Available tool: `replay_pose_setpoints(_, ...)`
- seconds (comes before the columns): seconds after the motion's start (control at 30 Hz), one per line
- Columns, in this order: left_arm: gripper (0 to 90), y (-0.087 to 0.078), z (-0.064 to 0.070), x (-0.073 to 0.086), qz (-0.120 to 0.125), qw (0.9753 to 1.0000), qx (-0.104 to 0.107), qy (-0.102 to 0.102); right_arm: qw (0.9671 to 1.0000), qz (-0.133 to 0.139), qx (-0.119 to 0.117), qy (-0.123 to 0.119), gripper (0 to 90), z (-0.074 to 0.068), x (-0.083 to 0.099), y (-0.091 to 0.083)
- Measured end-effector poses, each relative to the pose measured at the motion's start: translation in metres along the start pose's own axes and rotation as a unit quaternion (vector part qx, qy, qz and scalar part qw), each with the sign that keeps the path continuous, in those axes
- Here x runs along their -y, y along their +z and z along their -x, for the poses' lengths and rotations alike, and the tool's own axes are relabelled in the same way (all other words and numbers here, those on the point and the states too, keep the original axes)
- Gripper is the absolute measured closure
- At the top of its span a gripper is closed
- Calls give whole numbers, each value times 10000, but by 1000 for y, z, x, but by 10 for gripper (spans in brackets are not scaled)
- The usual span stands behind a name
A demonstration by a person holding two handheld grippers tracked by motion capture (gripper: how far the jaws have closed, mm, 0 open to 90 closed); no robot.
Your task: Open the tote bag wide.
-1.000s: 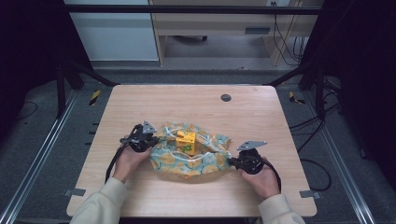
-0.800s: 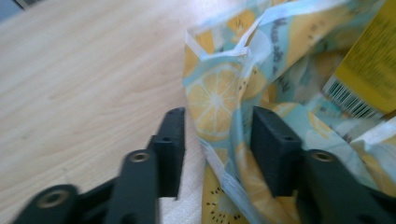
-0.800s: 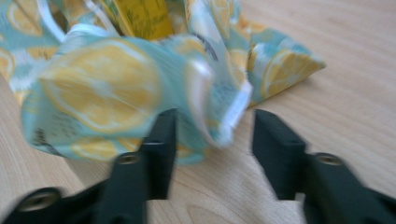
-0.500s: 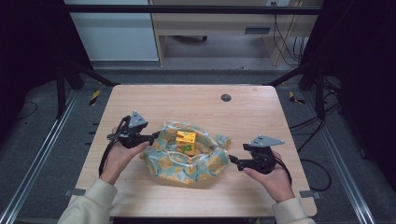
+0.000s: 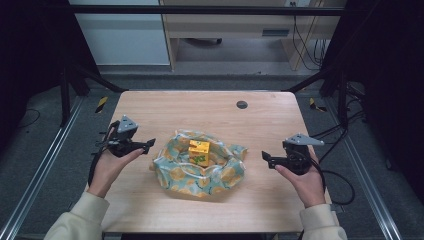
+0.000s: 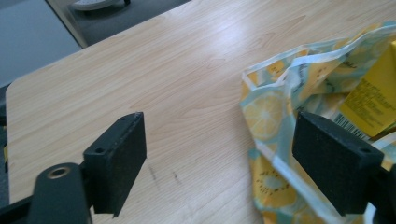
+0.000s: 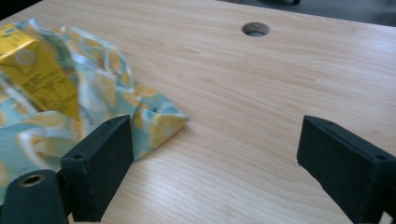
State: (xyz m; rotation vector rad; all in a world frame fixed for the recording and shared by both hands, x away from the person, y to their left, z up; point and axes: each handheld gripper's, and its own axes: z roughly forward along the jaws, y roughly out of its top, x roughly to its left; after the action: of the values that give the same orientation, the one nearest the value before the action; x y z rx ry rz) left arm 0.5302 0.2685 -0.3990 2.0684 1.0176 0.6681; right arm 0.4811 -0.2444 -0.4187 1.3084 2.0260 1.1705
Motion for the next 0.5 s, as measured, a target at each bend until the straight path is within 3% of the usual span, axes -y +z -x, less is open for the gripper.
replay_pose_setpoints(0.3,100,-3,-18,16,-145,9997,-128,-177,9997,-92,203,130,69,18,11,0)
replay_pose_setpoints(0.5,89,3,-28,37,-364,9987,-257,-244,9988,-299,270,277,64,26,29,8)
